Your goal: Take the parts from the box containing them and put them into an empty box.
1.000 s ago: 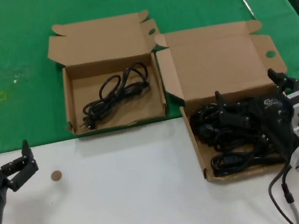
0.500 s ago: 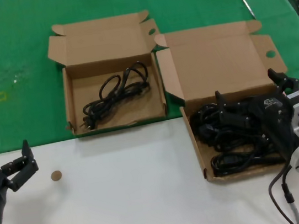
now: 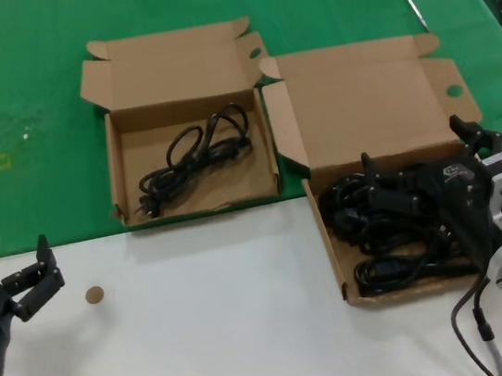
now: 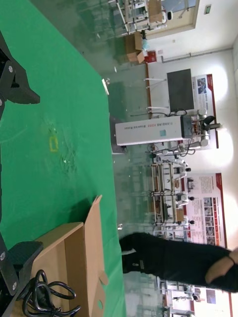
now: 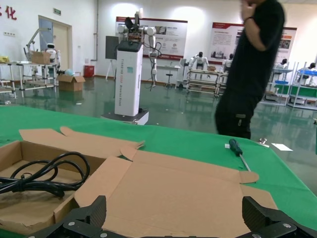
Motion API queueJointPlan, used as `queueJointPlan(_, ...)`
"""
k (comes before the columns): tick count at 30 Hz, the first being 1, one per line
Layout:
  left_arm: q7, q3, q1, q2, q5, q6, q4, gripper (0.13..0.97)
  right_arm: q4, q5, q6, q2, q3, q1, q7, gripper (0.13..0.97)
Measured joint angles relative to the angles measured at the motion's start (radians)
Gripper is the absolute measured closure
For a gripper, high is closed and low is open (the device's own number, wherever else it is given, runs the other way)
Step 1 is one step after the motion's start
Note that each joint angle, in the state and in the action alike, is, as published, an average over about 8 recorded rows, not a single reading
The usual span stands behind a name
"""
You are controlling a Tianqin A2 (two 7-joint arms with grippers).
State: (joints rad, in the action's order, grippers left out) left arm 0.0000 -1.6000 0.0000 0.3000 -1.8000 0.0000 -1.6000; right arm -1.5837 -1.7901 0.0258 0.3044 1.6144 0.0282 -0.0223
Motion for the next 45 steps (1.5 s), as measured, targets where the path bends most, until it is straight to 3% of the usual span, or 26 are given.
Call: queueJointPlan(45, 0.000, 0.000, 0.000, 0.000, 0.000, 0.000, 0.000, 0.132, 0.000, 0.000, 0.000, 0.000, 0.000, 0.000, 0.000, 0.129)
